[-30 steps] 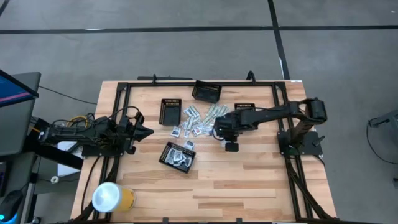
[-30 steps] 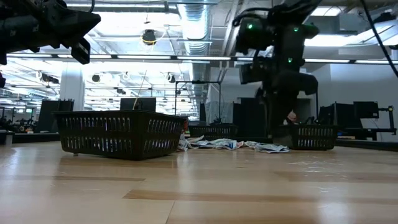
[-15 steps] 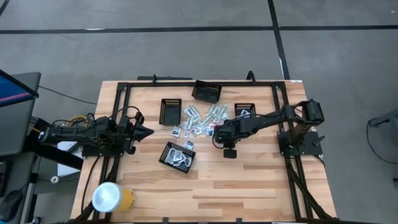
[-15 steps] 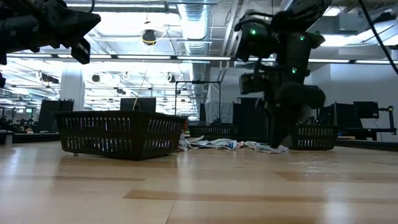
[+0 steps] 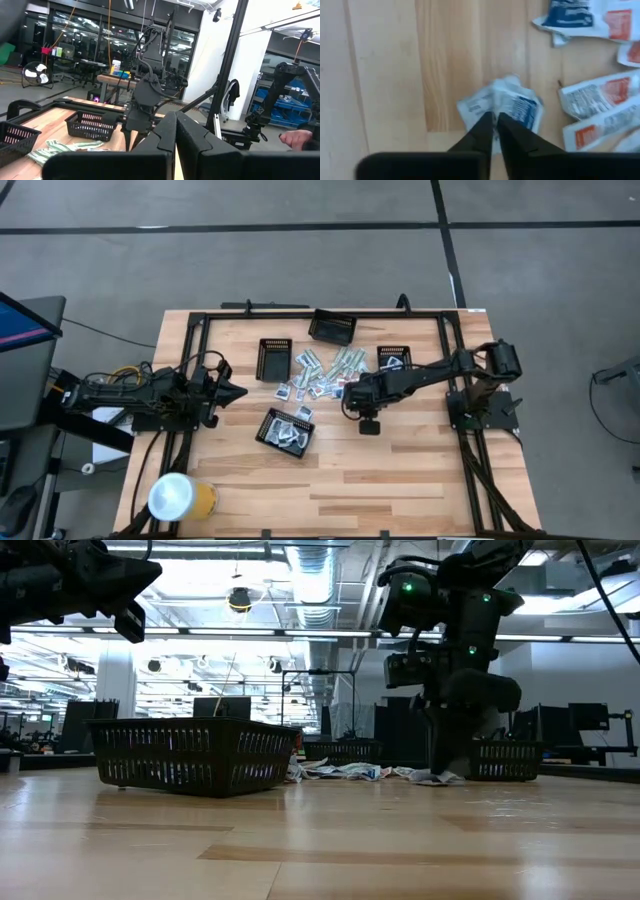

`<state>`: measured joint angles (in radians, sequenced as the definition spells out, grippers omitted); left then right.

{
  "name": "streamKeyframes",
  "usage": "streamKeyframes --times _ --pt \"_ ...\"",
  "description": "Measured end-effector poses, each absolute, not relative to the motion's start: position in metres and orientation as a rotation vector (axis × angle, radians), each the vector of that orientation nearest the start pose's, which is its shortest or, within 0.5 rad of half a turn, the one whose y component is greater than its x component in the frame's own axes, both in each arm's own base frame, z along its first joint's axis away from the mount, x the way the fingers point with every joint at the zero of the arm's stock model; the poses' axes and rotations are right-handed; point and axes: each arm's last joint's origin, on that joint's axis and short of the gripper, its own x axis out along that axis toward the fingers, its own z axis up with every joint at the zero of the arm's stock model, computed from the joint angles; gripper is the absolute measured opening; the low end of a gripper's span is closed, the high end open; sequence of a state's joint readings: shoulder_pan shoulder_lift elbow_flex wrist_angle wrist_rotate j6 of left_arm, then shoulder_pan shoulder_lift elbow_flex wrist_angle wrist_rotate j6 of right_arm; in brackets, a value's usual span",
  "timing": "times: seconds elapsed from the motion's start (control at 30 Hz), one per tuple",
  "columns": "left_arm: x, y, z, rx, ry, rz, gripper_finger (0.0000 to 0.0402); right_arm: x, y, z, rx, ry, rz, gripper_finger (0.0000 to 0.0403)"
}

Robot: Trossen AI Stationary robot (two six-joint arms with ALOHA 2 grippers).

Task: Pick & Place First Aid Supplies
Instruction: Put the white alcohol pad into the right black bin

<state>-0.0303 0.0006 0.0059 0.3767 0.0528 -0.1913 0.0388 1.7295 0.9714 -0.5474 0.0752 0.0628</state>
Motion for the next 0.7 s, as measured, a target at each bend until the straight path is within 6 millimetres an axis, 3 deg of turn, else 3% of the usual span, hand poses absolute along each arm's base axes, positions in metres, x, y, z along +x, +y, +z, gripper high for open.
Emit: streamKeyframes --times 0.37,0.7 --pt "0.09 -0.004 0.201 -0.185 -0.373 -0.119 0.0008 0.302 0.009 0.149 -0.023 1.34 -0.073 0.0004" --pt "0.09 -0.004 0.201 -0.185 -0.373 -0.119 0.0008 0.321 0.008 0.178 -0.11 1.266 -0.078 0.0001"
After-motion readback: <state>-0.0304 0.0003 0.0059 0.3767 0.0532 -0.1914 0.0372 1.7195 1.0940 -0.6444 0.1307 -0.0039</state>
